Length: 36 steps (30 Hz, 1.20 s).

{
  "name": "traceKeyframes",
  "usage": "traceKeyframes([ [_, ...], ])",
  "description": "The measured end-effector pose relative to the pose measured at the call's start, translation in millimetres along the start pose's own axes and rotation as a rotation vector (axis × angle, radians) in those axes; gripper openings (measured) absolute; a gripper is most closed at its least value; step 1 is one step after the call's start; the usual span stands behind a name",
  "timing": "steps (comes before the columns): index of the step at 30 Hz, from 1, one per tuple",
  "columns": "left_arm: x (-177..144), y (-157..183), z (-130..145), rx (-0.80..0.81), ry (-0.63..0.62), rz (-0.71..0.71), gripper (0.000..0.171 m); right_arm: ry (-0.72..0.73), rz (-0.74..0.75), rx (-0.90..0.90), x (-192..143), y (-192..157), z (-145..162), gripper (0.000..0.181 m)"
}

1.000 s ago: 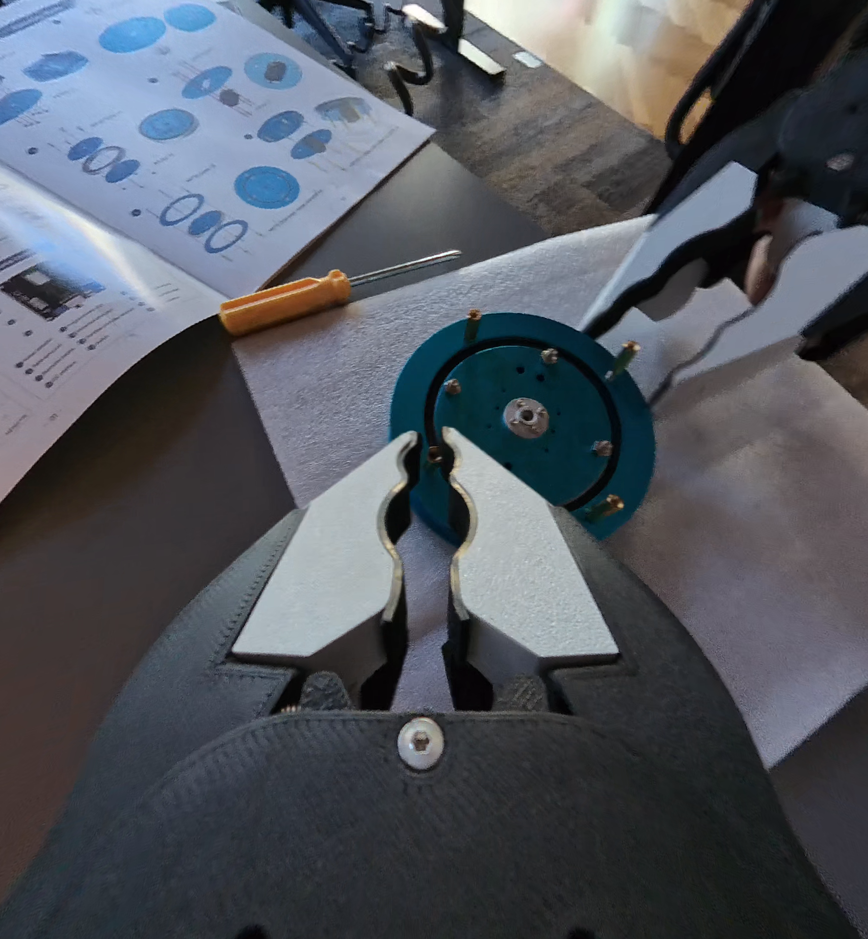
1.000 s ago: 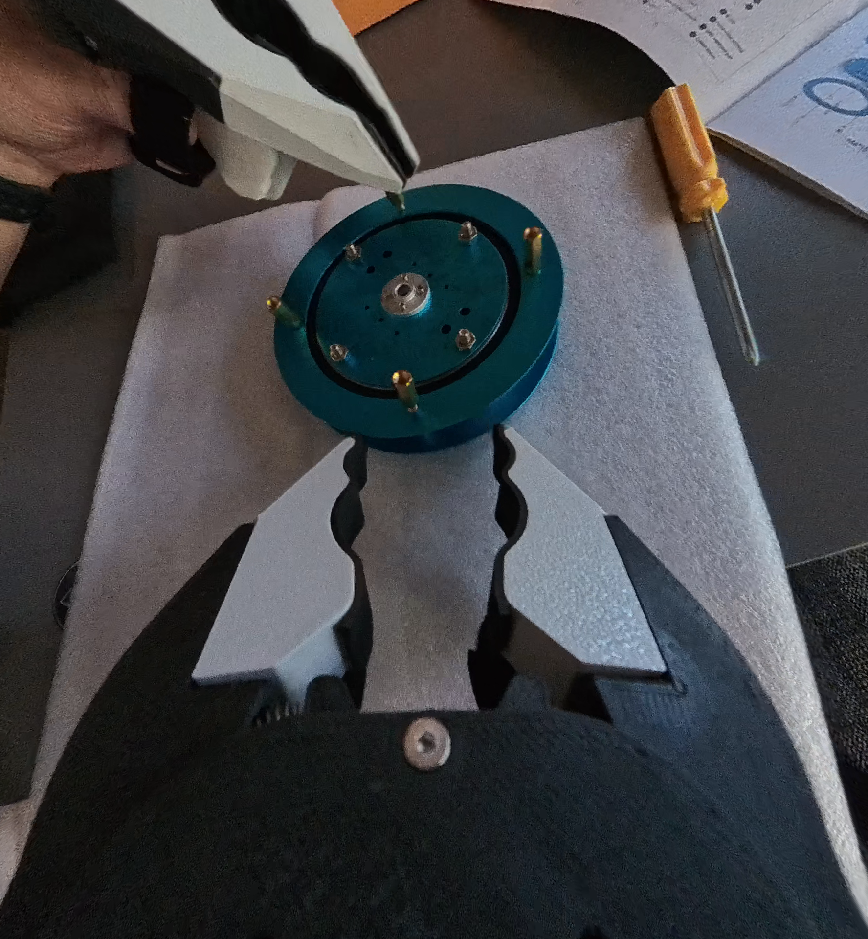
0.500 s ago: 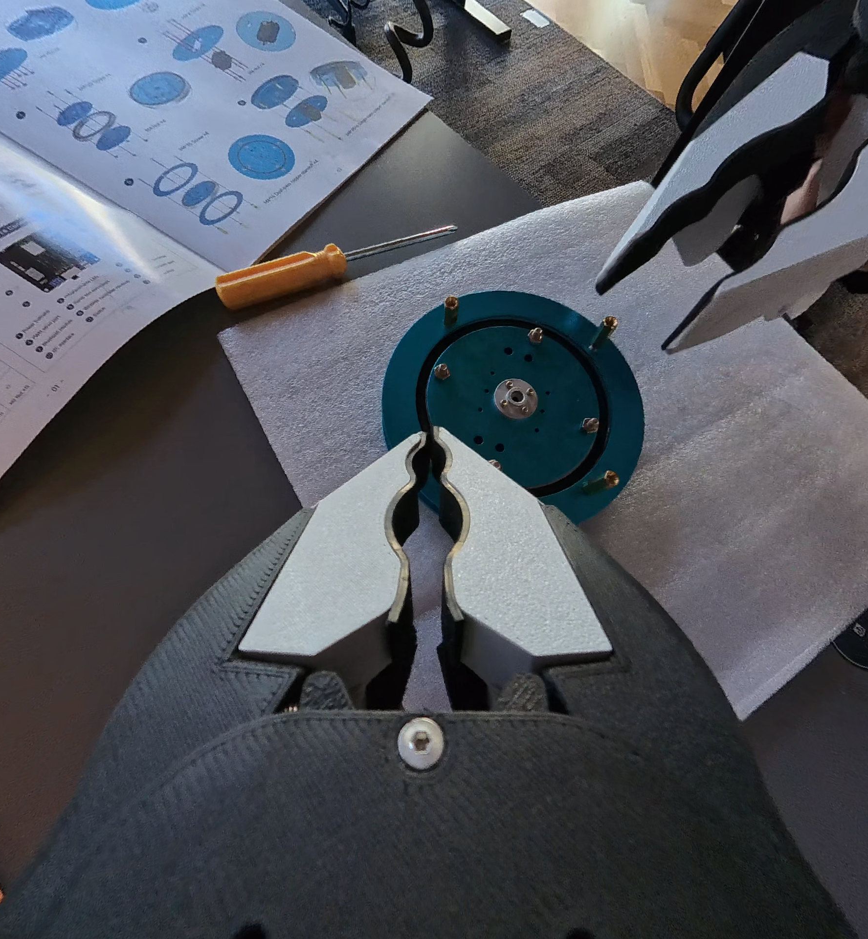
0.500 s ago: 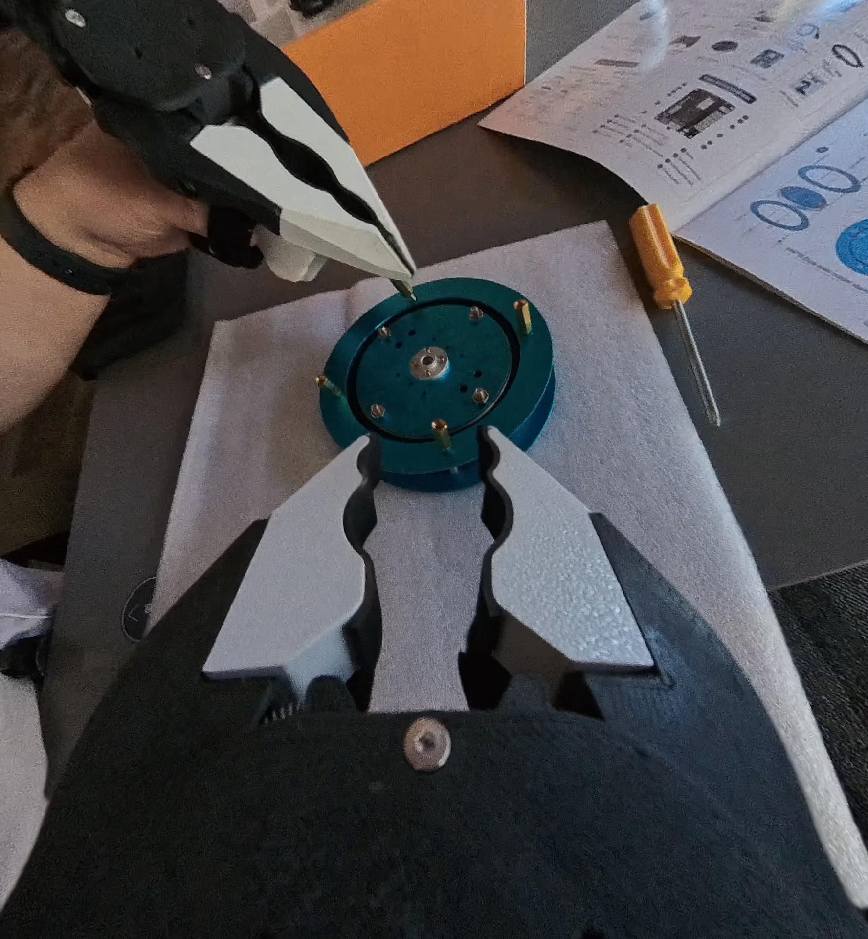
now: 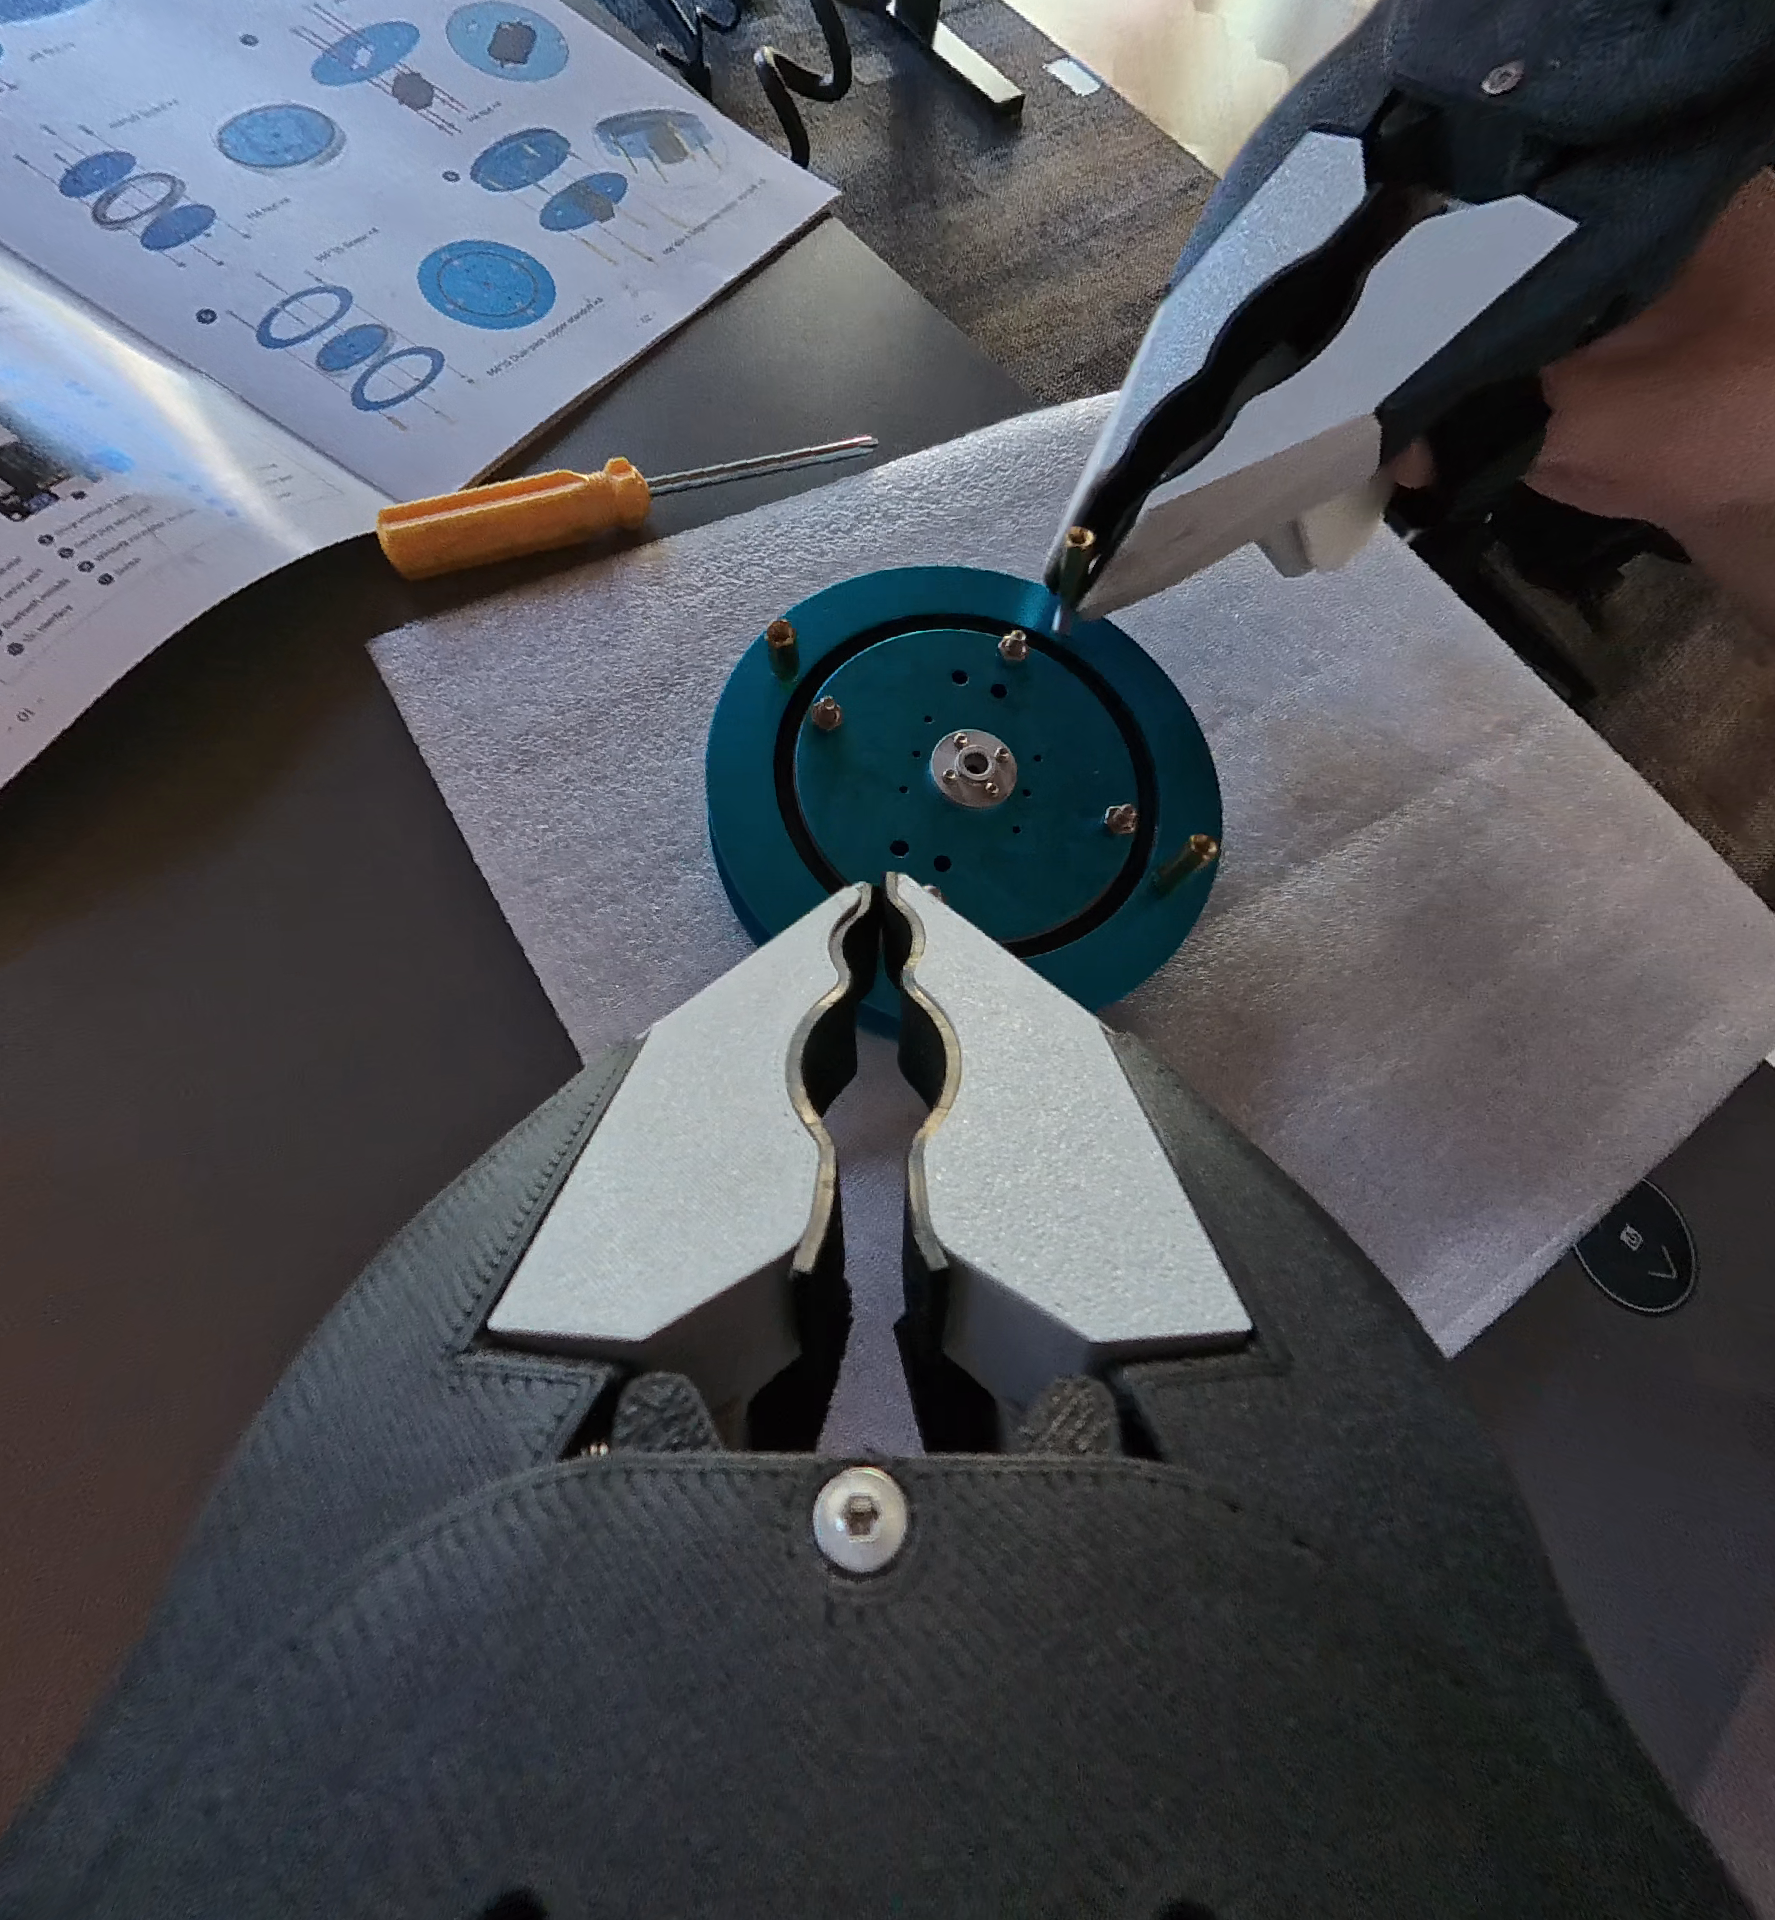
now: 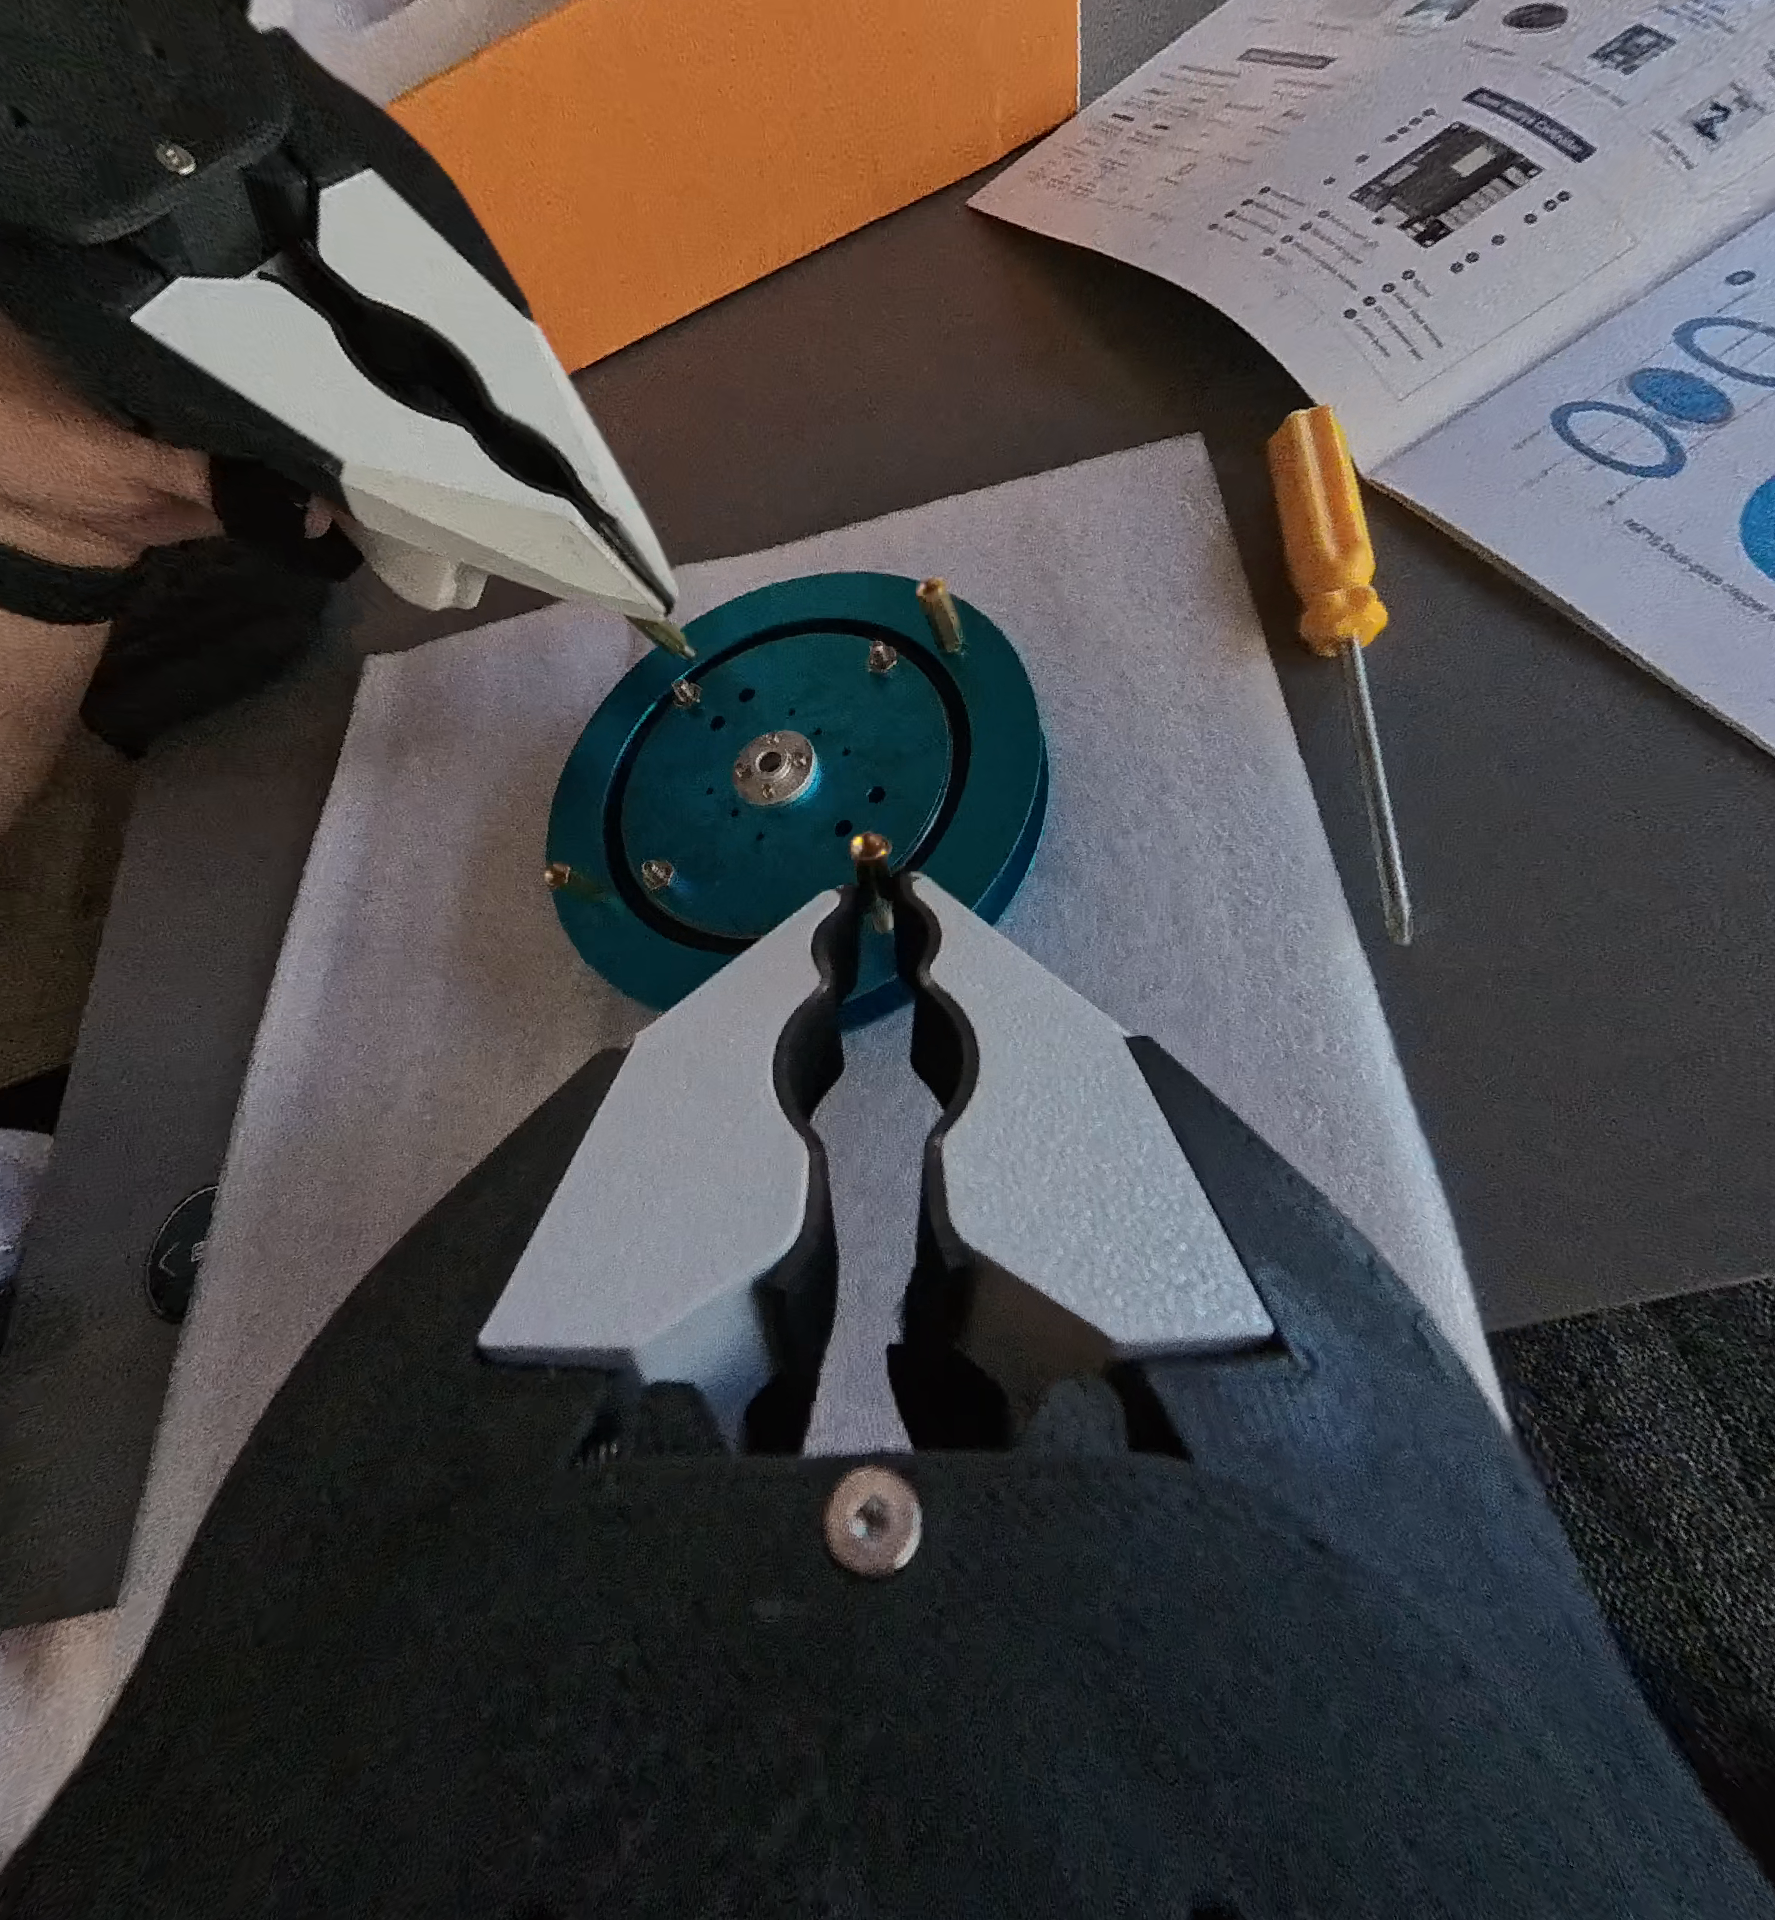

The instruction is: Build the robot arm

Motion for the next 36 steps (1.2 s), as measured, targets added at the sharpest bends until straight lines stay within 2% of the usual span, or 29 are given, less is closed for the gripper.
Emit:
traceKeyframes([
  [12, -3, 13, 5, -0.022, 0.02, -0.01, 0.0, -0.09, -0.073, -0.06, 10, 12, -5, 0.005],
  [19, -5, 6, 7, -0.049, 0.047, -0.059, 0.0, -0.058, -0.082, -0.088, 8, 11, -2, 0.005],
  [21, -5, 4, 10, -0.049, 0.034, -0.083, 0.007, -0.044, -0.089, -0.094, 8, 12, -1, 0.009],
  [22, -6, 4, 11, -0.048, 0.033, -0.097, 0.012, -0.028, -0.087, -0.094, 7, 13, -2, 0.018],
  [25, -15, 11, 10, -0.017, 0.078, -0.121, 0.017, 0.042, -0.119, -0.126, -3, 14, -4, 0.02],
  [28, -25, 17, 12, 0.056, 0.106, -0.165, 0.024, 0.082, -0.17, -0.231, -14, 16, 0, 0.026],
  [32, -29, 22, 22, 0.225, 0.054, -0.218, 0.03, 0.064, -0.271, -0.444, -18, 10, 14, 0.043],
  [36, -23, 32, 23, 0.462, 0.002, -0.236, 0.031, 0.101, -0.215, -0.732, -18, -2, 18, 0.05],
])
Point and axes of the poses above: each gripper's, where its closed fingertips meet, x out along the fingers, z out of its underside, y = z × x across the jaws, the point moved 6 cm from there along -x, back along the fingers, and after that the axes turned 2 degrees about z, right-handed, at the moved point
